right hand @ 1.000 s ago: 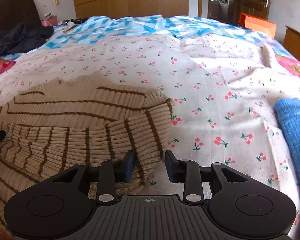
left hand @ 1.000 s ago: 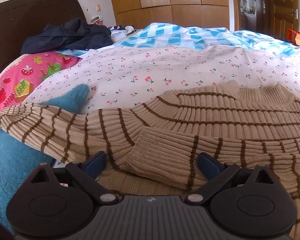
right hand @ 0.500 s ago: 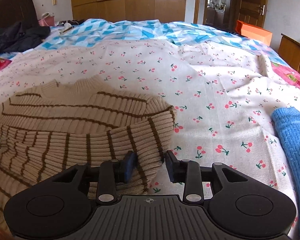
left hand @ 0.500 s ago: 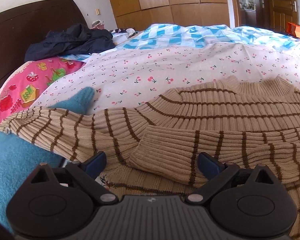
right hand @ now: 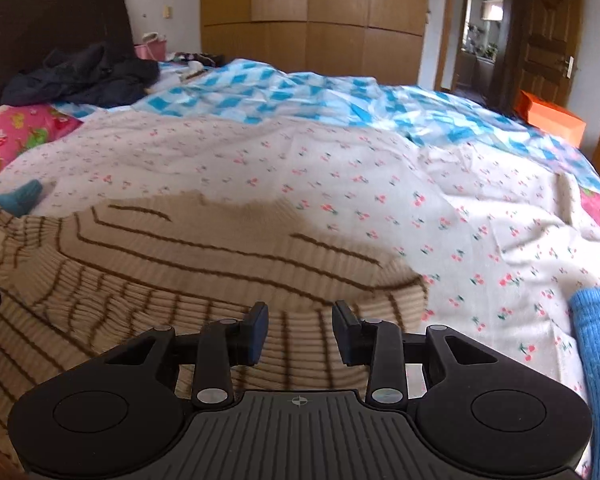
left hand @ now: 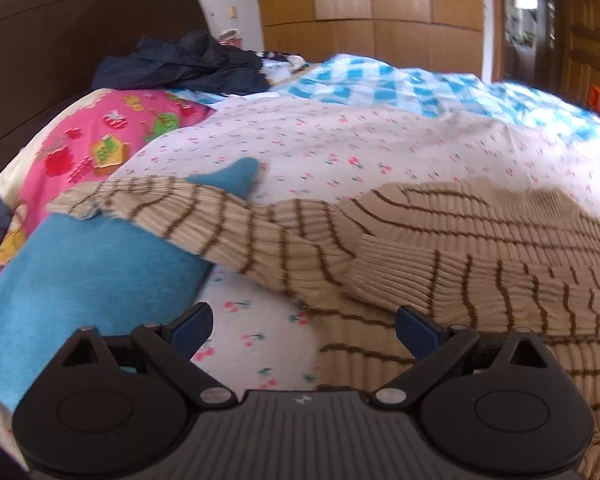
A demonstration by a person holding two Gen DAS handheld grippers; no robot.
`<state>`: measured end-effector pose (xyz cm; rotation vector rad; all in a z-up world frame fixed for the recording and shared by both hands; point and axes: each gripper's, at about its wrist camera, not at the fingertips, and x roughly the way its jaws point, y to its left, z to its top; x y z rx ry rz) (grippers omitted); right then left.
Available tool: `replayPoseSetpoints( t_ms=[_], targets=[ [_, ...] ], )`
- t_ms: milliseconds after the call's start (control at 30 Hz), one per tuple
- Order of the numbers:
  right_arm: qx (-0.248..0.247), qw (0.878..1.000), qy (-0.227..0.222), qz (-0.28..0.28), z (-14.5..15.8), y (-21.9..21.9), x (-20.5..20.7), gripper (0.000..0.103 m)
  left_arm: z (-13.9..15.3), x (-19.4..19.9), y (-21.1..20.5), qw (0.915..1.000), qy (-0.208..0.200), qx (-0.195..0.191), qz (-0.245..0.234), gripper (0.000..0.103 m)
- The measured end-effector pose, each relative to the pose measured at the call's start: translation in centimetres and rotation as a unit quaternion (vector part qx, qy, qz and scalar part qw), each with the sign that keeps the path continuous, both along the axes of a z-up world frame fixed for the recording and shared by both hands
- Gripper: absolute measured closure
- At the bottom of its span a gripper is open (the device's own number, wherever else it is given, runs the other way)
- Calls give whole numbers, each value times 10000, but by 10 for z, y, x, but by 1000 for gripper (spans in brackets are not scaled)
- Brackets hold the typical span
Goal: Fold small clothes
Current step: 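Withdraw the right gripper and move the left gripper to the other sleeve, then close the left gripper on the sleeve cuff lying on the blue pillow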
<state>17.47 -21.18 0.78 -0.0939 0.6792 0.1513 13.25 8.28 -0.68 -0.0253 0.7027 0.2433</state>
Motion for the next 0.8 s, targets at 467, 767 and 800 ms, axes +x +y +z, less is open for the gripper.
replayPoseSetpoints(
  t_ms=[467, 767, 800],
  targets=[
    [202, 9778, -173, 2080, 34, 169, -1, 68, 42, 1, 148, 9835, -807, -1163, 1122, 16],
    [245, 9691, -2, 2453, 24, 214, 0, 68, 15, 18, 233, 9461, -818, -2579, 1783, 46],
    [243, 9685, 26, 2479, 22, 217, 0, 68, 12, 20, 232, 9429, -846, -2688, 1775, 46]
  ],
)
